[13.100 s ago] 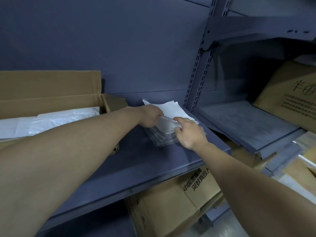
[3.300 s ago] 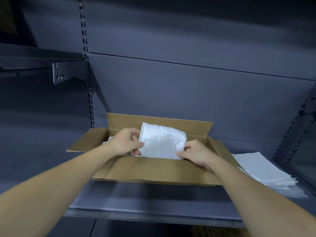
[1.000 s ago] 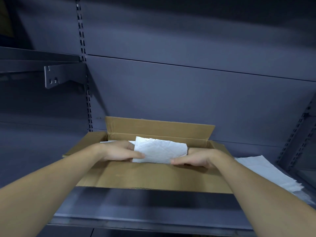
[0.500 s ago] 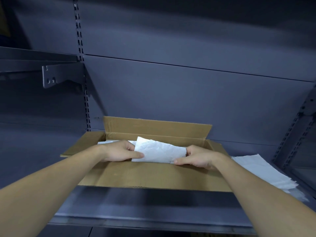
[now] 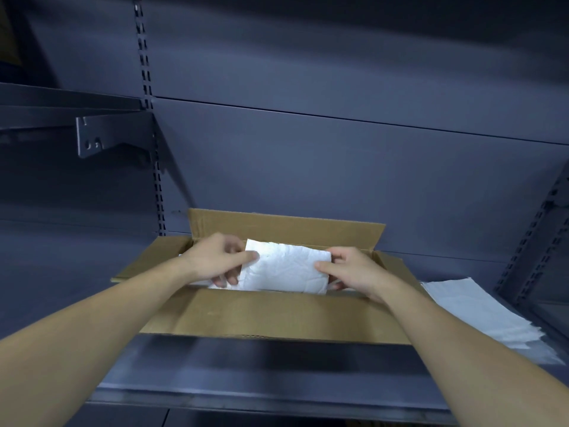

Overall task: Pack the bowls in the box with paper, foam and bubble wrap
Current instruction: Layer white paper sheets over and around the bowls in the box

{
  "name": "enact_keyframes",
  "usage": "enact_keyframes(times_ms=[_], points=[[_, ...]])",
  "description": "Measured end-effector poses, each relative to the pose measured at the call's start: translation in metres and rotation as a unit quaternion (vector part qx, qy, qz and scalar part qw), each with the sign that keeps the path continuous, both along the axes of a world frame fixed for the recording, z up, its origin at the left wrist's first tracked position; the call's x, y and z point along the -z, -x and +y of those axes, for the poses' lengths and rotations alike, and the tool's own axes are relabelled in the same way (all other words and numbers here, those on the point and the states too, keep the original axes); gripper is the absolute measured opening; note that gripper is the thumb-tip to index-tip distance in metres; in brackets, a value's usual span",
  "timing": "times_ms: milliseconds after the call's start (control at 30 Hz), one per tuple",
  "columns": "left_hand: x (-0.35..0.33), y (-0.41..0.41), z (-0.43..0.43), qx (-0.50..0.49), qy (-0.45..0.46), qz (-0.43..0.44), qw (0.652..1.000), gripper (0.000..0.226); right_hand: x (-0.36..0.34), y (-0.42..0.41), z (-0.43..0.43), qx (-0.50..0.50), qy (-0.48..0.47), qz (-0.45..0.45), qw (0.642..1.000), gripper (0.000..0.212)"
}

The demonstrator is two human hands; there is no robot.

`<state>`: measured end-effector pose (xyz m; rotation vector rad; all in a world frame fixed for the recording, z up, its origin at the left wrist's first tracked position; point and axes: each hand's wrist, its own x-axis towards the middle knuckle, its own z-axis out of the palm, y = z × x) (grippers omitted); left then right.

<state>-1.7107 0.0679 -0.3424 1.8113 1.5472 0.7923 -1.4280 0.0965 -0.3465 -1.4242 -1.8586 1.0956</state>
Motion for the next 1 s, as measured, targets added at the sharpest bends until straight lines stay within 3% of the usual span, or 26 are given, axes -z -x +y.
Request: enact_keyframes(times_ms=[67,133,267,333,433,533,633,800,900,1000], points=[[0.006,0.003,0.009,-0.046,-0.140,0.038,0.988,0.031,0.004,0.008,0.004,0.013,-0.020,-0.010,1.000,0.013],[0.012,0.005,0.018,-0.034,-0.223,0.094,0.970,0.042,0.011,0.015,0.014,0.028,-0.041,-0.057,0.997,0.016],[0.019,0.002,0.033,0.093,-0.207,0.247,0.942,0.041,0.022,0.022,0.026,0.065,-0.046,-0.172,0.982,0.065],[0.025,0.000,0.038,0.137,-0.169,0.280,0.935,0.033,0.026,0.023,0.029,0.056,-0.061,-0.221,0.972,0.074],[0.034,-0.001,0.041,0.148,-0.139,0.277,0.939,0.033,0.028,0.024,0.029,-0.001,-0.143,-0.274,0.951,0.043],[0.039,0.001,0.042,0.148,-0.101,0.247,0.952,0.037,0.027,0.030,0.027,-0.060,-0.170,-0.239,0.954,0.021],[0.040,0.001,0.042,0.158,-0.051,0.192,0.967,0.028,0.027,0.035,0.027,-0.111,-0.093,-0.201,0.969,0.028],[0.052,0.010,0.047,0.151,-0.022,0.084,0.985,0.027,0.029,0.039,0.034,-0.138,-0.063,-0.249,0.957,0.035],[0.052,0.013,0.048,0.131,-0.052,0.099,0.985,0.024,0.027,0.040,0.034,-0.133,-0.069,-0.233,0.961,0.033],[0.049,0.014,0.047,0.120,-0.142,0.174,0.967,0.021,0.026,0.043,0.032,-0.131,-0.074,-0.231,0.961,0.034]])
